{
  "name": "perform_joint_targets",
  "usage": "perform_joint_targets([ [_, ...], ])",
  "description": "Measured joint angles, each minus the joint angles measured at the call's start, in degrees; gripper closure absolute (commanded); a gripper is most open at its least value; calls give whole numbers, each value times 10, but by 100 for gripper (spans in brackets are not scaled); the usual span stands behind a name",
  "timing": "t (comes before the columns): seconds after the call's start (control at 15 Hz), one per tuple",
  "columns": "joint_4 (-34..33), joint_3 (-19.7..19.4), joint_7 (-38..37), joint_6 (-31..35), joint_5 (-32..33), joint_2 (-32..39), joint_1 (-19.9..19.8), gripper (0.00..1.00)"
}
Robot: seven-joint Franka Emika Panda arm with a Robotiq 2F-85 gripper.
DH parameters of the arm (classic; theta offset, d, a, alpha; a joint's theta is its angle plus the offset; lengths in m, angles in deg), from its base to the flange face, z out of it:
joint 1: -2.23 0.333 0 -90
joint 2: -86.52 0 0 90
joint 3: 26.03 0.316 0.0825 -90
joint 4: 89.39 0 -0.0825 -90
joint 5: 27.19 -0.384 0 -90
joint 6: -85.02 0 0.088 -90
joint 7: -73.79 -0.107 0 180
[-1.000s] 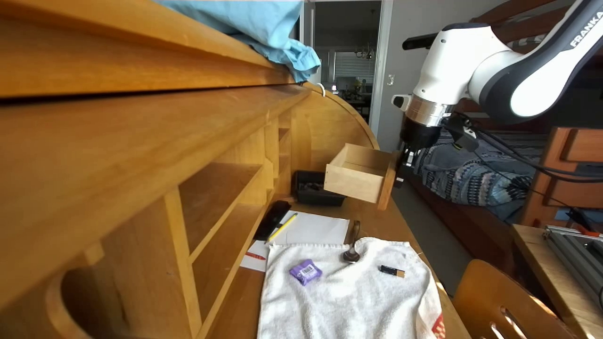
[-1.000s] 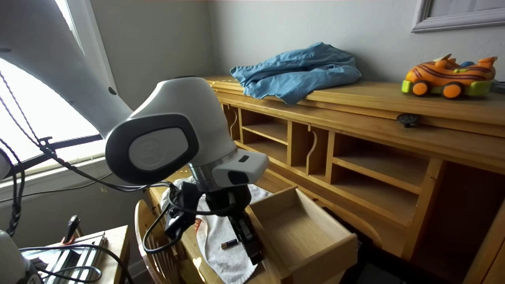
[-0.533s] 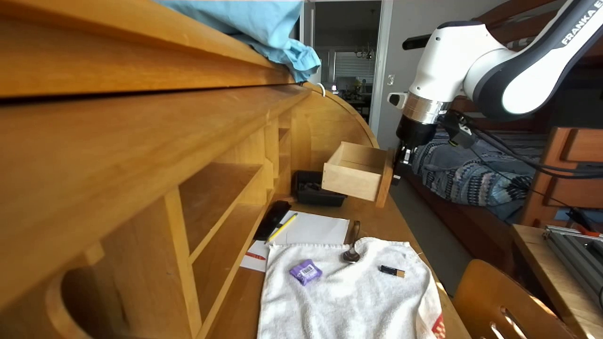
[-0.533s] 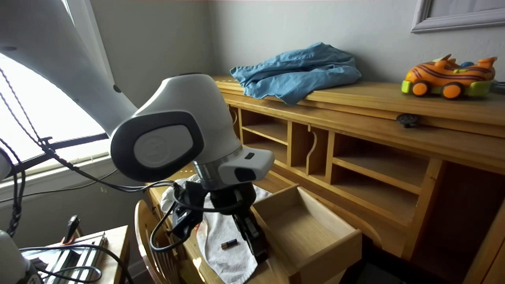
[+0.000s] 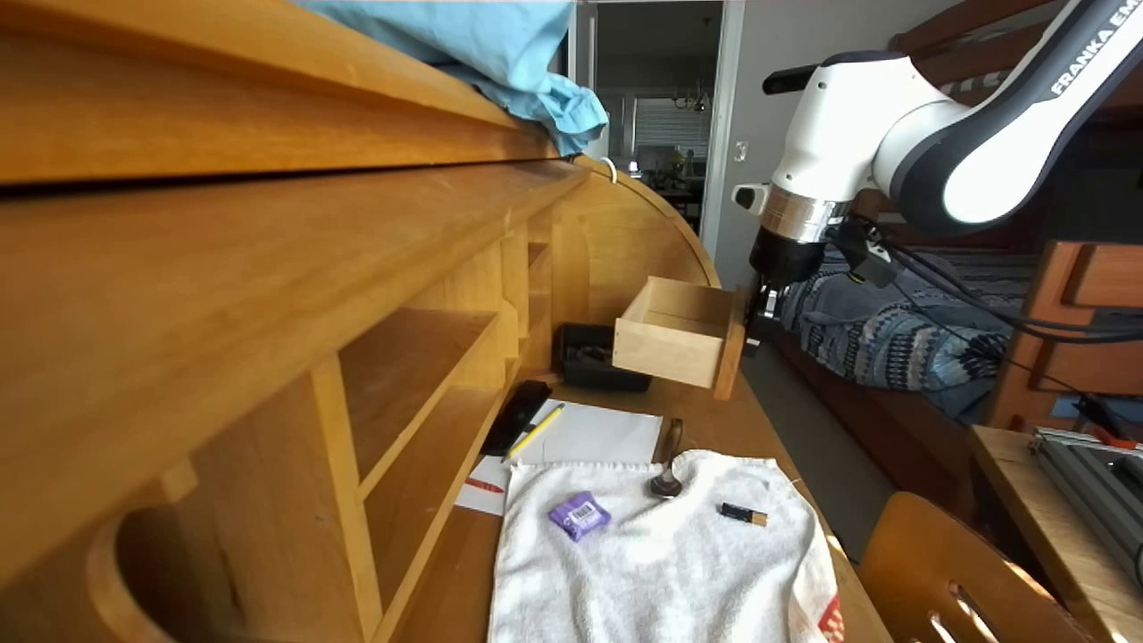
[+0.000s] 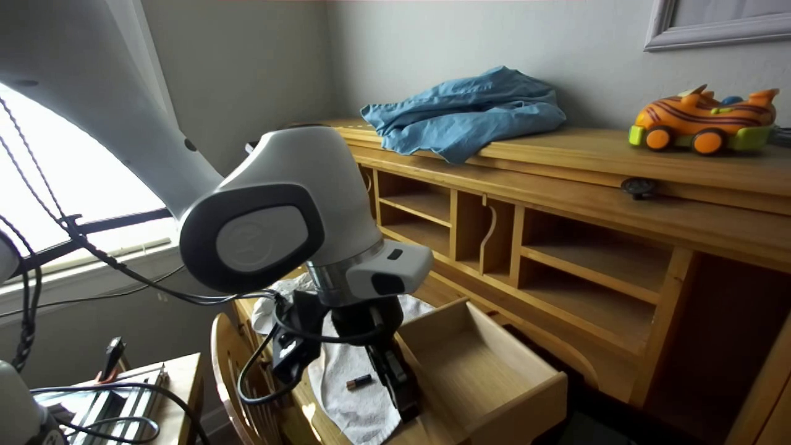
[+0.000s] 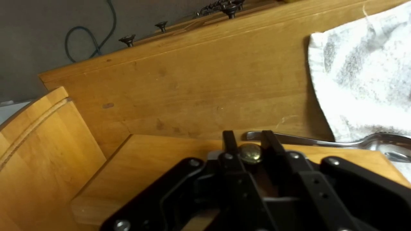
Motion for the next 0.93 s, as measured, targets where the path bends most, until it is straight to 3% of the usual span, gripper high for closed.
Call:
perform_joint_targets([
  [0.53, -46, -7, 37, 0, -8, 31, -9, 94],
  [0.93, -68, -7, 132, 6, -66, 43, -9, 94],
])
